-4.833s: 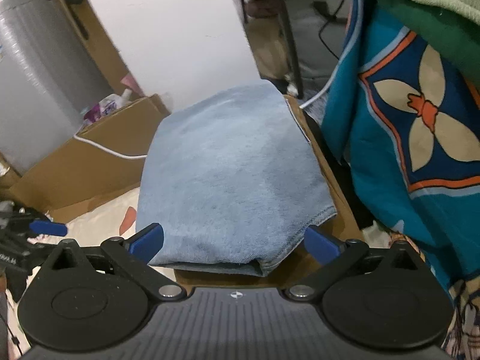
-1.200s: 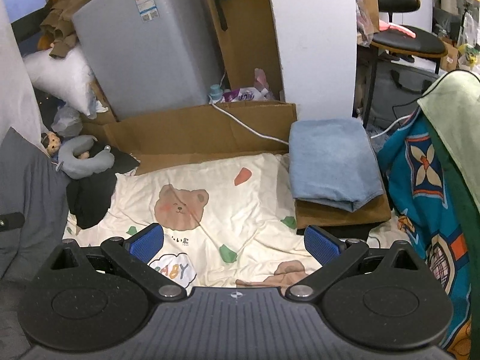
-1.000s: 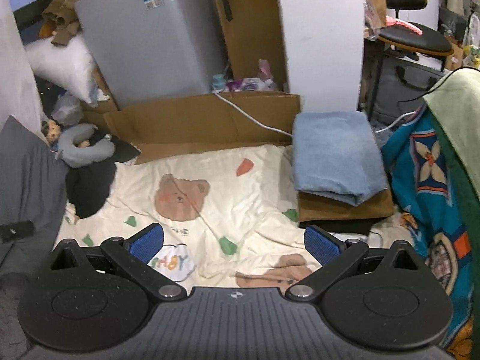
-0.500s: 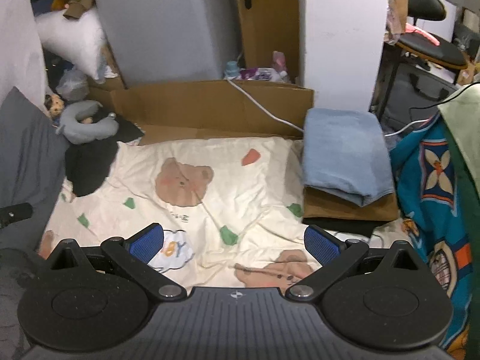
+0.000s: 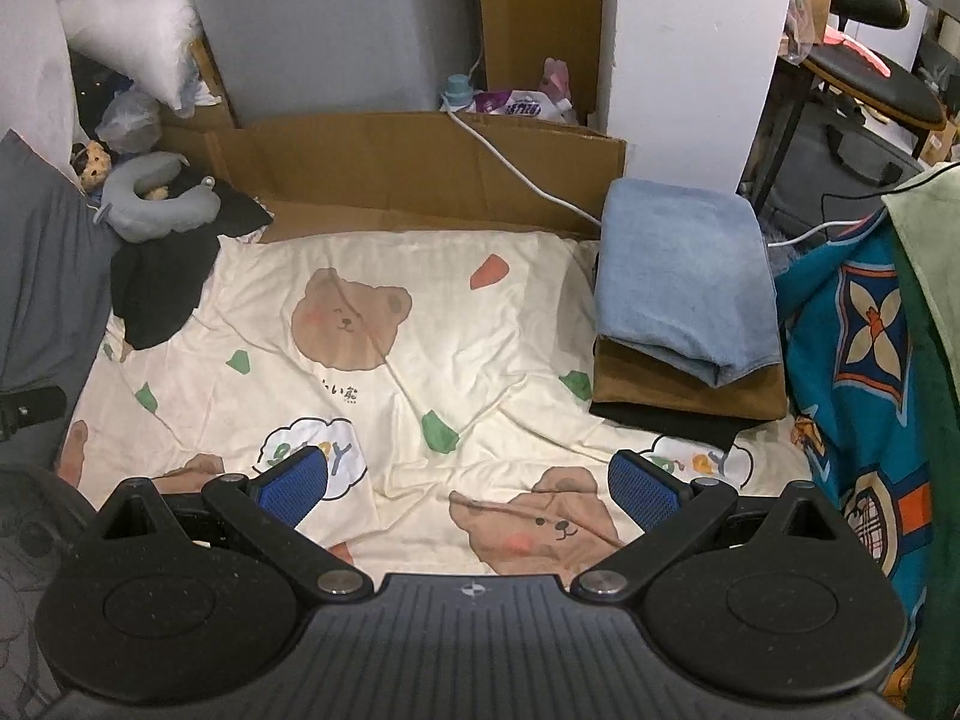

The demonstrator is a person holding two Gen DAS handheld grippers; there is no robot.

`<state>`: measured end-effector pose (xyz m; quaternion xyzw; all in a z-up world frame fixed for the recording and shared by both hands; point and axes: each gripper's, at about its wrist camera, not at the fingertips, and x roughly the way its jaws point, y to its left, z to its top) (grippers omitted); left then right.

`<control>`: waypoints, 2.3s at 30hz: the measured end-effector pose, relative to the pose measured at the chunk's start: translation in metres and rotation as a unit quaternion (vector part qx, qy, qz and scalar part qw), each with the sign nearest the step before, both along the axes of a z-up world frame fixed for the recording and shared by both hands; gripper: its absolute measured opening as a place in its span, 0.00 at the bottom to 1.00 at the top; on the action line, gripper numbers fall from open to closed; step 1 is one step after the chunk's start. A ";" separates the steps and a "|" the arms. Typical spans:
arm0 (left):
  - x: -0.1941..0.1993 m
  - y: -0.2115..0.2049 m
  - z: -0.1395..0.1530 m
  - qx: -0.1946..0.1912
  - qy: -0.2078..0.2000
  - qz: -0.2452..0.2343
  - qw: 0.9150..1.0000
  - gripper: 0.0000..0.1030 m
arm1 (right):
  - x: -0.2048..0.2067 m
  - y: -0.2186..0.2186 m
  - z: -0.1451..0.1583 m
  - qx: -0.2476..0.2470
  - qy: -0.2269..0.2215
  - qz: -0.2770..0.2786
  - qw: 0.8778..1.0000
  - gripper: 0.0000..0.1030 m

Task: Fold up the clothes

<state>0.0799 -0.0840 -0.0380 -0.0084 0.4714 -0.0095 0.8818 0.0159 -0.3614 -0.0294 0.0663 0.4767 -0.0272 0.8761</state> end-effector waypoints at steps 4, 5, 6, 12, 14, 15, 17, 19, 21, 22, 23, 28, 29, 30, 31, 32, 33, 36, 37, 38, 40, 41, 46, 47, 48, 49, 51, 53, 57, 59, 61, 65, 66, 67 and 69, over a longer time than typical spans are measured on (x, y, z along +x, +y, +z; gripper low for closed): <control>0.001 0.000 -0.001 0.000 0.006 -0.003 1.000 0.99 | 0.000 -0.002 0.000 0.003 0.000 -0.003 1.000 1.00; 0.001 0.000 -0.001 0.000 0.005 -0.003 1.000 0.99 | 0.000 -0.002 0.001 0.003 0.000 -0.004 1.000 1.00; 0.000 0.001 -0.001 0.001 0.003 -0.002 1.000 0.99 | 0.000 -0.002 0.001 0.003 0.000 -0.004 1.000 1.00; -0.001 -0.002 0.000 0.010 -0.004 -0.007 1.000 0.99 | -0.001 -0.006 0.001 0.015 -0.003 -0.010 1.000 1.00; -0.001 -0.003 0.000 0.009 -0.005 -0.008 1.000 0.99 | -0.001 -0.006 0.001 0.013 -0.003 -0.010 1.000 1.00; -0.001 -0.002 0.000 0.008 -0.005 -0.008 1.000 0.99 | -0.001 -0.005 0.001 0.012 -0.002 -0.010 1.000 1.00; -0.001 -0.001 -0.001 0.005 -0.005 -0.008 1.000 0.99 | -0.001 -0.005 0.001 0.009 -0.001 -0.010 1.000 1.00; -0.001 0.000 -0.001 0.003 -0.004 -0.009 1.000 0.99 | -0.001 -0.005 0.001 0.009 -0.001 -0.010 1.000 1.00; -0.001 0.000 -0.001 0.002 -0.003 -0.009 1.000 0.99 | -0.001 -0.005 0.001 0.010 -0.001 -0.012 1.000 1.00; -0.001 0.001 -0.001 0.003 -0.003 -0.010 1.000 0.99 | -0.001 -0.006 0.000 0.010 -0.001 -0.012 1.000 1.00; 0.000 0.001 -0.001 0.003 -0.004 -0.009 1.000 0.99 | -0.001 -0.006 0.000 0.010 -0.001 -0.013 1.000 1.00; 0.000 -0.003 -0.001 0.014 -0.007 -0.011 1.000 0.99 | -0.002 -0.005 0.000 0.007 0.000 -0.014 1.000 1.00; 0.000 -0.003 -0.001 0.015 -0.006 -0.012 1.000 0.99 | -0.002 -0.006 0.000 0.008 0.000 -0.014 1.000 1.00; 0.000 -0.004 -0.001 0.013 -0.006 -0.013 1.000 0.98 | -0.002 -0.006 0.000 0.008 -0.001 -0.014 1.000 1.00; 0.000 -0.004 -0.001 0.011 -0.005 -0.015 1.000 0.98 | -0.003 -0.006 0.000 0.008 -0.001 -0.015 1.000 1.00; 0.000 -0.003 -0.002 0.009 -0.005 -0.016 1.000 0.98 | -0.003 -0.005 0.000 0.008 -0.001 -0.015 1.000 1.00; -0.001 -0.003 -0.002 0.007 -0.004 -0.018 1.000 0.97 | -0.003 -0.006 0.000 0.008 -0.001 -0.016 1.000 1.00; -0.001 -0.003 -0.002 0.007 -0.005 -0.018 1.000 0.97 | -0.003 -0.006 0.000 0.008 -0.001 -0.016 1.000 1.00; -0.002 -0.003 -0.002 0.007 -0.005 -0.019 1.000 0.97 | -0.003 -0.006 0.000 0.008 -0.001 -0.016 1.000 1.00; -0.002 -0.003 -0.002 0.006 -0.005 -0.019 1.000 0.97 | -0.003 -0.006 0.000 0.008 0.000 -0.016 1.000 1.00; -0.002 -0.003 -0.002 0.006 -0.004 -0.019 1.000 0.97 | -0.002 -0.006 0.000 0.008 0.000 -0.015 1.000 1.00; -0.002 -0.002 -0.002 0.004 -0.004 -0.018 1.000 0.97 | -0.002 -0.006 0.000 0.008 0.000 -0.015 1.000 1.00; -0.002 -0.001 -0.002 -0.003 -0.003 -0.015 1.000 0.96 | -0.001 -0.007 0.000 0.008 0.002 -0.015 1.000 1.00; -0.002 0.000 -0.002 -0.004 -0.003 -0.015 1.000 0.96 | -0.001 -0.007 0.000 0.007 0.002 -0.015 1.000 1.00; -0.002 0.000 -0.002 -0.005 -0.004 -0.015 1.000 0.96 | -0.001 -0.008 0.000 0.007 0.002 -0.015 1.000 1.00; -0.002 0.000 -0.002 -0.004 -0.004 -0.015 1.000 0.96 | 0.000 -0.008 0.000 0.007 0.002 -0.015 1.000 1.00; -0.003 0.000 -0.002 -0.003 -0.004 -0.016 1.000 0.96 | -0.001 -0.008 0.000 0.007 0.002 -0.015 1.000 1.00; -0.003 -0.001 -0.002 -0.001 -0.004 -0.016 1.000 0.96 | 0.000 -0.008 -0.001 0.007 0.003 -0.015 1.000 1.00; -0.002 -0.002 -0.003 -0.002 -0.003 -0.016 1.000 0.95 | 0.000 -0.008 -0.002 0.006 0.004 -0.014 1.000 1.00; -0.001 -0.002 -0.003 -0.002 -0.002 -0.017 1.000 0.95 | 0.000 -0.008 -0.001 0.005 0.004 -0.015 1.000 1.00; -0.001 -0.002 -0.002 -0.002 -0.001 -0.018 1.000 0.94 | -0.001 -0.007 -0.001 0.005 0.004 -0.015 1.000 1.00; -0.002 -0.001 -0.003 -0.003 -0.001 -0.017 1.000 0.92 | -0.001 -0.007 -0.002 0.005 0.004 -0.016 1.000 1.00; -0.002 -0.001 -0.003 -0.004 -0.001 -0.016 1.000 0.91 | -0.001 -0.007 -0.001 0.005 0.004 -0.016 1.000 1.00; -0.002 -0.001 -0.003 -0.003 0.000 -0.017 1.000 0.91 | -0.001 -0.007 -0.001 0.005 0.004 -0.016 1.000 1.00; -0.002 -0.002 -0.003 -0.002 -0.001 -0.014 1.000 0.90 | -0.001 -0.008 -0.001 0.005 0.004 -0.015 1.000 1.00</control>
